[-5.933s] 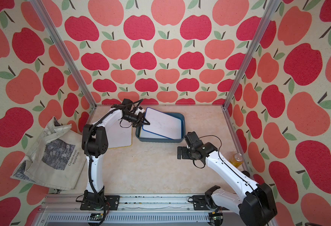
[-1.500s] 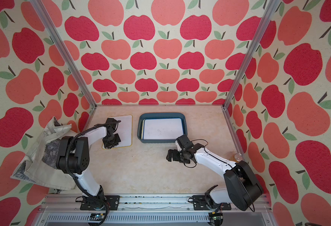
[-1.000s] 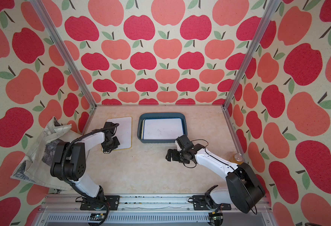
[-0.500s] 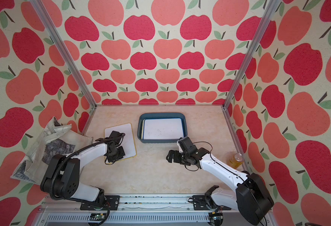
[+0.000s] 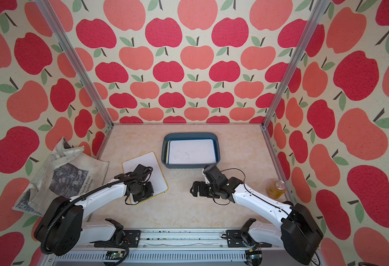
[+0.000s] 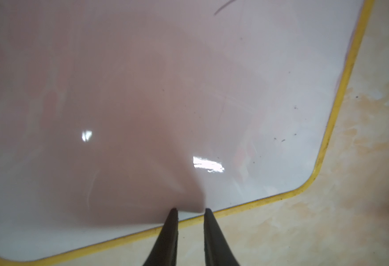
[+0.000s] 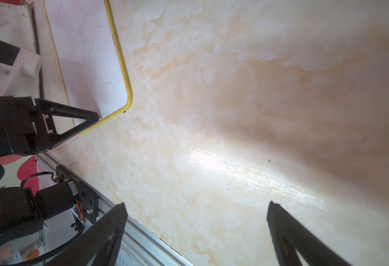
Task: Put the whiteboard into the storage box
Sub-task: Move the whiteboard to the center of the board.
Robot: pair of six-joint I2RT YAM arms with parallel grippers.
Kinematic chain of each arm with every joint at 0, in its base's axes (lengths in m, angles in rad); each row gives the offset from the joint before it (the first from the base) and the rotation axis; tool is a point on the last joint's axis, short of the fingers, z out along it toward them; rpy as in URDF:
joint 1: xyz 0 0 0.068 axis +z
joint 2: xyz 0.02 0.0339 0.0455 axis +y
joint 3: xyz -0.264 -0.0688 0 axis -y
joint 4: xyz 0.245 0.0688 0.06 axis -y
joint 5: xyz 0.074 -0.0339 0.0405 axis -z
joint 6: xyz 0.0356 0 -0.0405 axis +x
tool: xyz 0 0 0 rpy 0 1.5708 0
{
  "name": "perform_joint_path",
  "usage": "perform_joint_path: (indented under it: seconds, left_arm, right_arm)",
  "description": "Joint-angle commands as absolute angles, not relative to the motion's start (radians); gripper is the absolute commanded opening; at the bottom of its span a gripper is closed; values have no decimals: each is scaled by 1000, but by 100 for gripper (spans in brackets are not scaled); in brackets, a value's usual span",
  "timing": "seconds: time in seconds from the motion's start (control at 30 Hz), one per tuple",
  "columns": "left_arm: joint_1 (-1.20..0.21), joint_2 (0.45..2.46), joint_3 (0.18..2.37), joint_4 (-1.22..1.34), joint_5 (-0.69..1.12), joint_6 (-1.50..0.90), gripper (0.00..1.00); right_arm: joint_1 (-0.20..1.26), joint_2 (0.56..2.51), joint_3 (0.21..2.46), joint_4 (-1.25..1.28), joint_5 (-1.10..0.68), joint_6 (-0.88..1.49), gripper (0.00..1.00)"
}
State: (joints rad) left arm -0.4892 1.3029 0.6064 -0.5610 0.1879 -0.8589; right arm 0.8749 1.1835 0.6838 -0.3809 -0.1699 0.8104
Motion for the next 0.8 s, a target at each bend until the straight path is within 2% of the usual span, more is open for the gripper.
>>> perform_joint_path:
  seconds: [0.0,0.2,0.3,0.4,0.53,0.67,0.77]
  left_arm:
    - [-533,1362,522,-647,314,-902,23]
    - [-587,1389,596,-667,339,-866,24]
    - [-556,1331,671,-732,305,-823,26]
    - [-422,1252,747,-796,285,-772,28]
    - [-198,1213,898,-888,163,-686,31]
    - [-35,1300,1025,-876,173,-602,32]
    - [29,1411,1114,-874,174,-569,32]
  right_arm:
    - [935,1196,680,-308,-166,854,99]
    - [1026,1242,606,-7,-265,965,99]
    - [1060,1311,648,-14,-270,964,99]
    - [1076,1388,702,-3,-309,949,99]
    - [1088,1497,775,20,-387,931,98]
    - [1096,1582,839,14,-444,920,98]
    - [1098,1629,886,-10,-464,906,98]
